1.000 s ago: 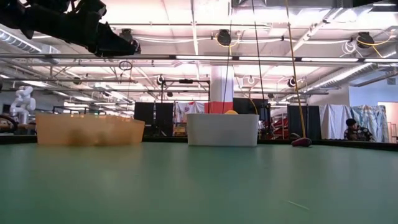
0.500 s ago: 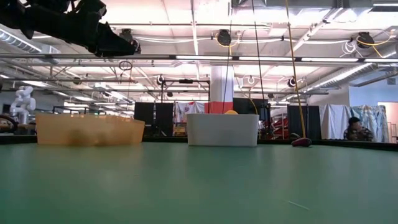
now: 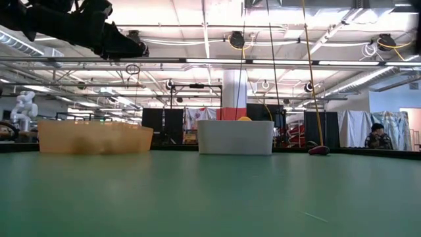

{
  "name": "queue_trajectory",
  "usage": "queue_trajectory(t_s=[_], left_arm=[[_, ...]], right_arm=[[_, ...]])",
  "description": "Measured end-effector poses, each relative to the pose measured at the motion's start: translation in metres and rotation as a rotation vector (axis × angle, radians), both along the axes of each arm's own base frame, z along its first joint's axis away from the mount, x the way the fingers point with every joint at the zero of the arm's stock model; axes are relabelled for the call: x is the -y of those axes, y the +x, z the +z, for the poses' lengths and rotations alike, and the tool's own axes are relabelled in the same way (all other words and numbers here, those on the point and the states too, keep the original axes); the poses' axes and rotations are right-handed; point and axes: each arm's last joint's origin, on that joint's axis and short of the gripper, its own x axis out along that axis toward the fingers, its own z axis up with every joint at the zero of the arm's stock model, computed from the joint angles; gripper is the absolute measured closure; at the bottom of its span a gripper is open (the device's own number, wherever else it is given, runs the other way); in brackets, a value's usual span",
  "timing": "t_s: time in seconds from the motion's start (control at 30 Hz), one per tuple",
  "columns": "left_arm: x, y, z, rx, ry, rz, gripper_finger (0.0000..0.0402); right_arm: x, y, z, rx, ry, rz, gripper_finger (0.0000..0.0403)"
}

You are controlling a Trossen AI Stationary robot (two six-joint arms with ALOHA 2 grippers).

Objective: Sort produce into baskets
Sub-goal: Put the eggplant into the bottom white bin

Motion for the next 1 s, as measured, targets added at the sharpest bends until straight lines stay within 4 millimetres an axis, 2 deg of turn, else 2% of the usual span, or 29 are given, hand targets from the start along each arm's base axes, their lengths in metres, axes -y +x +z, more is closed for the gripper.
queue_trajectory(t_s=[0.1,0.2,0.4,0.77,0.9,1.0], left_arm=[[0.0,0.0,0.001,0.011,0.004,0.0,0.0162],[0.0,0.0,0.001,0.011,0.003,0.0,0.0162],[0.0,0.0,0.001,0.019,-0.018,0.002,0.0162],[0.0,0.0,0.001,0.008,0.015,-0.01,0.0162],[0.0,0.0,0.005,0.031,0.055,-0.008,0.0162],[0.0,0.001,0.006,0.037,0.068,-0.01,0.0162]], right_arm=[[0.027,0.008,0.01,0.068,-0.049,0.049,0.021],[0.064,0.008,0.012,0.097,-0.05,0.051,0.0214],[0.147,0.002,-0.01,0.197,0.115,0.023,0.022],[0.274,-0.009,-0.038,0.07,0.123,0.007,0.022],[0.306,-0.009,-0.053,-0.025,0.152,0.053,0.022],[0.324,-0.005,-0.056,-0.116,0.21,0.085,0.0213]])
